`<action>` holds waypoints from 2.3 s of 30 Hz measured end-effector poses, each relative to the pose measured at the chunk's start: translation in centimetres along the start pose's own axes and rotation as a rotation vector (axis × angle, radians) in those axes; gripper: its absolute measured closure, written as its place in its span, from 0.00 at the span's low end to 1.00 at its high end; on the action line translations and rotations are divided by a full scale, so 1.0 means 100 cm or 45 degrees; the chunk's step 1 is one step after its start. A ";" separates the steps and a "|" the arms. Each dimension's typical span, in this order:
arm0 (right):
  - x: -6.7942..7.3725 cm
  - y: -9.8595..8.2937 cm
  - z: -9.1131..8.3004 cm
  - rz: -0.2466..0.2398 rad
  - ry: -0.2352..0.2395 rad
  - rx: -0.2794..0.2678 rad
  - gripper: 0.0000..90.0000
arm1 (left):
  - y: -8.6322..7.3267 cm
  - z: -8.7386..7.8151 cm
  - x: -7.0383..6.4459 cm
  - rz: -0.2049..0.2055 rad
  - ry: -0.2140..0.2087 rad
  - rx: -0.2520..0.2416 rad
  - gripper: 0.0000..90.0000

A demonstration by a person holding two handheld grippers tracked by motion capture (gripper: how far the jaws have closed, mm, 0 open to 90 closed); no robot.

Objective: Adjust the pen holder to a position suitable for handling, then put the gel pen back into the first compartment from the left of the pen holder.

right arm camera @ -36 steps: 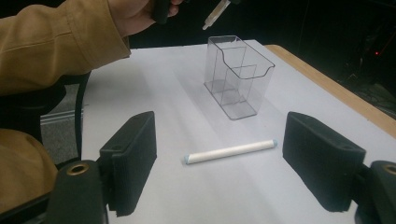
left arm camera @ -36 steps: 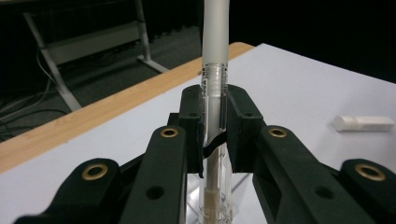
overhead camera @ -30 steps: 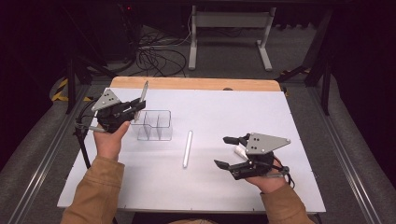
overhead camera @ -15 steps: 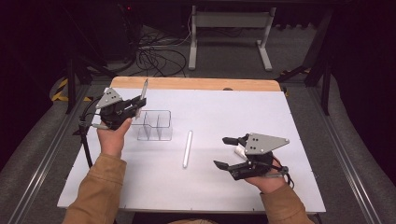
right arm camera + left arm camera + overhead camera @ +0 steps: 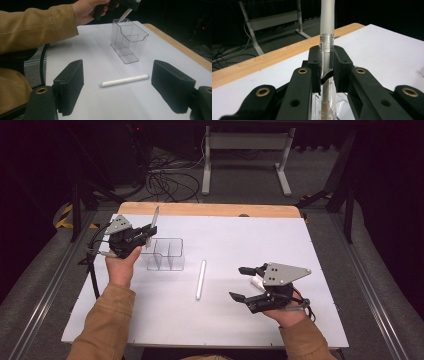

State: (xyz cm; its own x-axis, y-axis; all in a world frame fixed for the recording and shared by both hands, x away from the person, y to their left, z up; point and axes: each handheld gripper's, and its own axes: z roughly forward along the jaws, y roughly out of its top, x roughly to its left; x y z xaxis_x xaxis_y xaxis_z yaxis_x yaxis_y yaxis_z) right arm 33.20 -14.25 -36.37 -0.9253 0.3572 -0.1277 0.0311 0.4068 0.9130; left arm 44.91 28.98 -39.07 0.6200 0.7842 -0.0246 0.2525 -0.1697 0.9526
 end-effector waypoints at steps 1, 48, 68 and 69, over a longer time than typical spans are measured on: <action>0.000 0.000 0.000 0.001 0.002 -0.002 0.30 | -0.001 0.001 0.001 -0.005 -0.003 0.003 0.87; -0.006 0.000 -0.011 0.018 -0.040 -0.032 0.29 | 0.040 0.003 -0.104 -0.025 0.019 0.259 0.12; -0.005 0.001 -0.012 0.014 -0.038 -0.032 0.29 | 0.039 0.020 -0.120 -0.053 0.015 0.325 0.15; -0.005 0.000 -0.012 0.013 -0.040 -0.031 0.29 | 0.038 0.022 -0.123 -0.046 0.053 0.347 0.14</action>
State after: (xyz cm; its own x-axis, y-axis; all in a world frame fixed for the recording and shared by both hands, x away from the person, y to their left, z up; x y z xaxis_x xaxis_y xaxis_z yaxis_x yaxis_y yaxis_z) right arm 33.23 -15.38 -35.81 -0.9127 0.3874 -0.1299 0.0309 0.3825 0.9234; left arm 39.85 17.41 -35.80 0.5777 0.8153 -0.0391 0.4677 -0.2914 0.8344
